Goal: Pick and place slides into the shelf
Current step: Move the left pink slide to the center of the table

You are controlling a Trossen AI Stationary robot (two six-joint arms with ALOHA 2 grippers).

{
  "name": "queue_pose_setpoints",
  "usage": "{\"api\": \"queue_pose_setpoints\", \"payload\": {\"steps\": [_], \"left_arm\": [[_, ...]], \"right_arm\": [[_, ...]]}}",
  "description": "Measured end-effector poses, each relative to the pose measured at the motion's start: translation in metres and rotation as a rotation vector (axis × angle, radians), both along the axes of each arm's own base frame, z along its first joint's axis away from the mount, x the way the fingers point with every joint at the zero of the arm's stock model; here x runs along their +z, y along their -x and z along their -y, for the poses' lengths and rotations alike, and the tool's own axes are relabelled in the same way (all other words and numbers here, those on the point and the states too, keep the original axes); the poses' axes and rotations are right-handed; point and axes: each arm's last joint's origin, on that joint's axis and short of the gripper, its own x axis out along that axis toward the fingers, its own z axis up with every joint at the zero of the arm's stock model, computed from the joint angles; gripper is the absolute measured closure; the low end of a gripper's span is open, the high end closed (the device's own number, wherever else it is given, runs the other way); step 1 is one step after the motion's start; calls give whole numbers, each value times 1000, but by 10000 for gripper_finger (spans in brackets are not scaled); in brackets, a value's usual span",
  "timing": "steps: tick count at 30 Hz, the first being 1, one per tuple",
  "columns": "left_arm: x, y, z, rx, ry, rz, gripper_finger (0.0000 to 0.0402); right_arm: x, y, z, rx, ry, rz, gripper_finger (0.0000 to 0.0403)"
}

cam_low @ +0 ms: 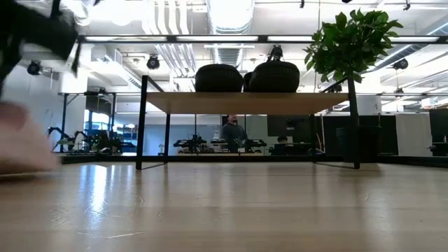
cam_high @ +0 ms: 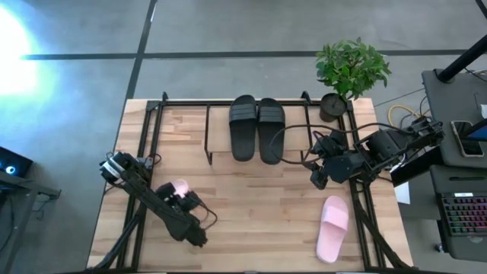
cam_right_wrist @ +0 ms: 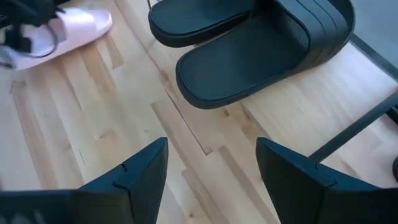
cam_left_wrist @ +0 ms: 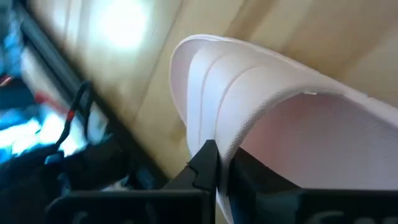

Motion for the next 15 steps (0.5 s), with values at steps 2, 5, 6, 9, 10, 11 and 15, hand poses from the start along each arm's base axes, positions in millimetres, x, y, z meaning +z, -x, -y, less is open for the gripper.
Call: {"api": "queue_pose_setpoints", "payload": {"steps": [2,5,6,9,10,11,15], "left_arm": [[16,-10,6,-61,5,79,400],[40,-25,11,-186,-32,208,400],[46,-31,10,-226,-49,238,400],[54,-49,2,-318,-111,260,401],[54,-56,-3,-350,-127,247,401],[52,-63,-9,-376,-131,234,401],[39,-93,-32,-430,-107,213,401]], "right_arm": [[0,1,0,-3,-3,3,168],[2,3,1,-19,-19,18,168],[3,4,2,-25,-23,26,168],[6,9,5,-79,-28,63,168],[7,11,7,-102,-29,72,168],[8,14,8,-123,-31,80,168],[13,31,17,-186,-60,98,168]]}}
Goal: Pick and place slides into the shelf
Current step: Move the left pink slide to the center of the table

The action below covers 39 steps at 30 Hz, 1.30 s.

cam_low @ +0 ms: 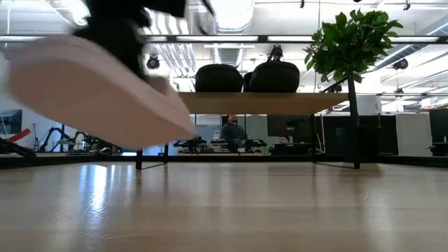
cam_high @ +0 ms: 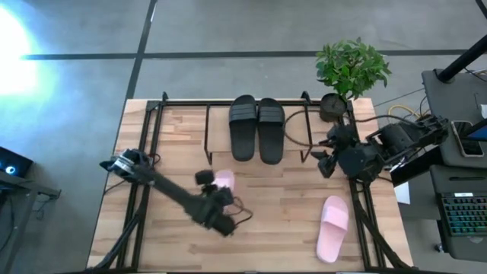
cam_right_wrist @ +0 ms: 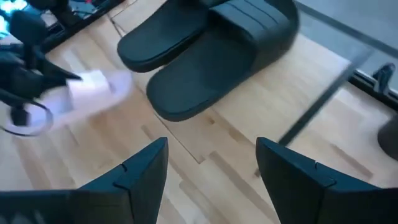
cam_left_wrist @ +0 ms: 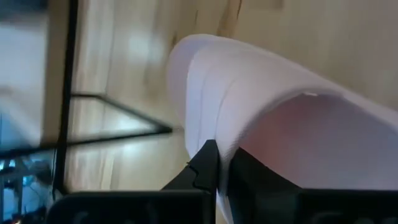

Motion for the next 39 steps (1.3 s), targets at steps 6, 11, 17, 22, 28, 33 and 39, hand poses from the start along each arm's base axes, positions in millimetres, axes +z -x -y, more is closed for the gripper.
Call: {"api": "queue_pose_setpoints", "payload": {"steps": [6,11,17,22,28,33,39], "left_arm": [[-14,-36,-32,53,-44,-15,401],[-24,-69,-44,17,-62,-64,401],[-33,-102,-47,-33,-78,-87,401],[-42,-105,-48,-21,-83,-138,399],[-45,-103,-47,35,-29,-128,344],[-38,-102,-46,73,68,-101,282],[-33,-104,-41,10,156,-105,237]], "right_arm": [[5,21,9,-21,-20,11,168],[5,28,13,-24,-3,-15,168],[3,27,12,-24,10,-42,170],[1,23,10,-19,10,-57,170],[1,22,10,-20,2,-62,170],[0,22,9,-21,0,-63,170],[0,22,9,-24,-5,-62,170]]}}
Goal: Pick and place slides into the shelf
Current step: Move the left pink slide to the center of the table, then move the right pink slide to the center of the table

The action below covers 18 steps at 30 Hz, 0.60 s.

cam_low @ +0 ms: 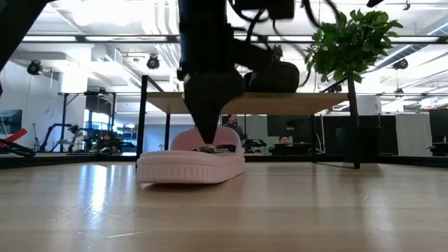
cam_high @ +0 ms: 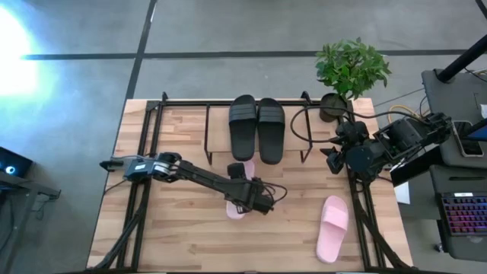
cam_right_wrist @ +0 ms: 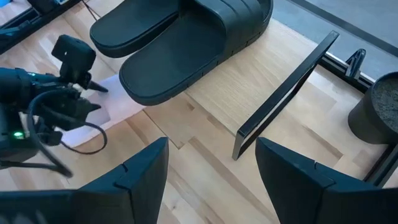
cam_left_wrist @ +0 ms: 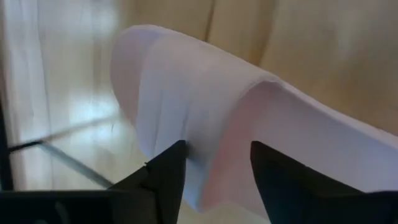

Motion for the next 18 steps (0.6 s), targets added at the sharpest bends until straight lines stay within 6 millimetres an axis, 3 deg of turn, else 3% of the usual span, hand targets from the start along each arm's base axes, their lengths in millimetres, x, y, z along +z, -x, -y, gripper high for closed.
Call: {"api": "queue_pose_setpoints", "payload": {"steps": [5,12,18], "left_arm": [[14,4,7,-27,13,32,229],[49,18,13,-50,32,113,228],[95,47,33,-122,84,218,228]], "right_arm": [[0,0,0,-3,-6,2,170],[-1,0,-1,10,-27,-11,170],[-6,-1,-11,144,-149,-103,176]]}}
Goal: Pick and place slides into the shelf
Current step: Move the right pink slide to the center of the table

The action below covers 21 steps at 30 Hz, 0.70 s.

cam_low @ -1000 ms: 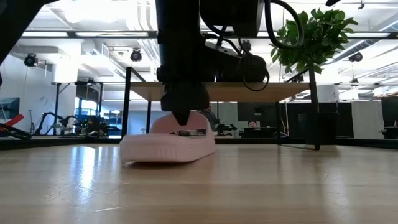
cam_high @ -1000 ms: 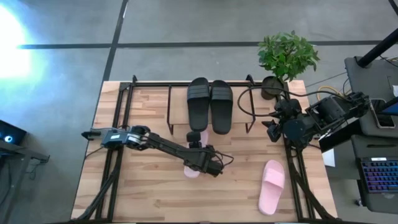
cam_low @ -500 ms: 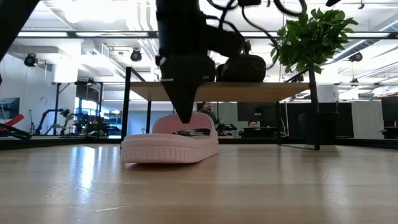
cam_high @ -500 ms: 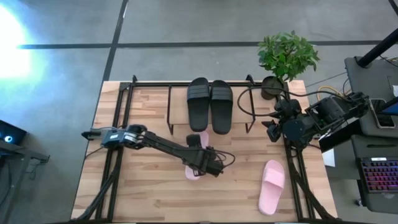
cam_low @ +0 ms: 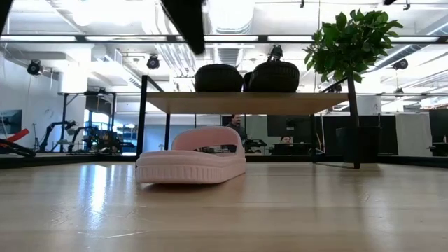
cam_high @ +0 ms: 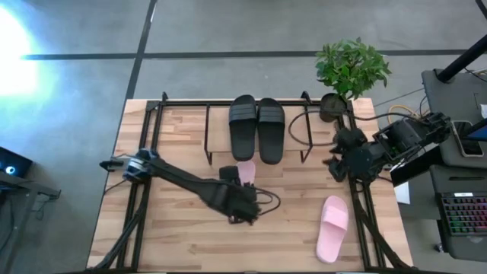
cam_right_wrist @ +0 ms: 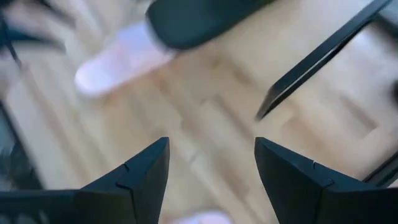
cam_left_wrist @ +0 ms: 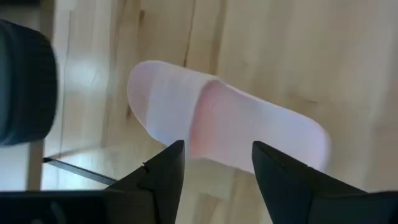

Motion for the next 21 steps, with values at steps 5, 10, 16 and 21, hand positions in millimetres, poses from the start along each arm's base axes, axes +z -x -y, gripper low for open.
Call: {"api": "queue_pose_setpoints", "payload": {"steps": [5,10,16,21], "left_arm": [[25,25,17,1,53,88,228],[40,49,25,88,97,175,228],[36,63,30,163,114,196,228],[24,68,35,159,100,161,228]], "right_arm": [[-14,-8,-35,107,-59,-98,196],[-35,-8,-87,130,-83,-204,219],[-68,12,-143,0,-15,-293,230],[-108,28,-193,57,121,-335,212]]}}
